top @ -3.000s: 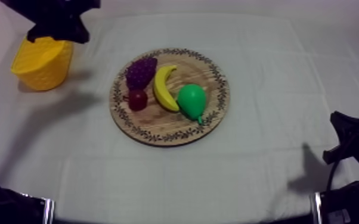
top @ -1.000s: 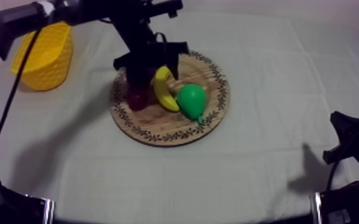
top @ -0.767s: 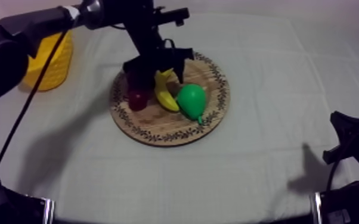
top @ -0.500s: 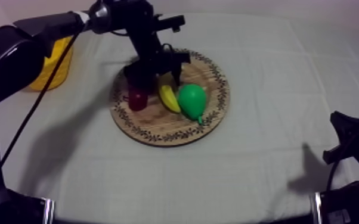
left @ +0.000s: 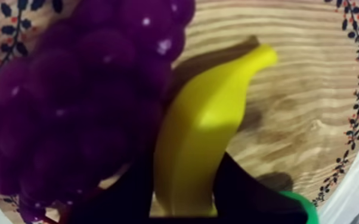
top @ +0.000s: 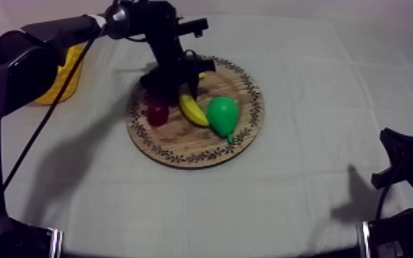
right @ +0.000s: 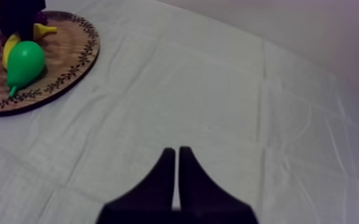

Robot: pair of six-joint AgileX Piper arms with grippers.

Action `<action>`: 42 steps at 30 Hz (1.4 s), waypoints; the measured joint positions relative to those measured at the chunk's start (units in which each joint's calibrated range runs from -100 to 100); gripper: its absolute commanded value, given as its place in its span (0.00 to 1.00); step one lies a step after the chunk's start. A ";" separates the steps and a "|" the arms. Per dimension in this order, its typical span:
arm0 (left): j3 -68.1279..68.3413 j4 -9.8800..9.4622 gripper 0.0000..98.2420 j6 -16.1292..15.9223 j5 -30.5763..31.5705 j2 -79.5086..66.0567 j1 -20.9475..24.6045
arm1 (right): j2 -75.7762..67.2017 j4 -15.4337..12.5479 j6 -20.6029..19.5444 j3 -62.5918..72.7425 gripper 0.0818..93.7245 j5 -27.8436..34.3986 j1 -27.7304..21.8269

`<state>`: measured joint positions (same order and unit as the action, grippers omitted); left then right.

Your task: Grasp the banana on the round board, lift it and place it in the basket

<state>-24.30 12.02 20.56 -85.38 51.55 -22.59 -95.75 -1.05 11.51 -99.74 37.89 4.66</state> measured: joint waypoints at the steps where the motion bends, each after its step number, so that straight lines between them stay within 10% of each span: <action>1: 0.00 -0.08 0.27 0.08 0.10 0.07 -0.05 | 0.00 0.00 0.00 0.00 0.00 0.00 0.00; 42: 7.38 -3.79 0.20 1.50 -7.94 -33.33 -0.89 | 0.00 0.00 0.00 0.00 0.00 0.01 0.00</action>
<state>-16.91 8.23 22.06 -93.32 18.22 -23.49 -95.75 -1.05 11.51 -99.74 37.90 4.66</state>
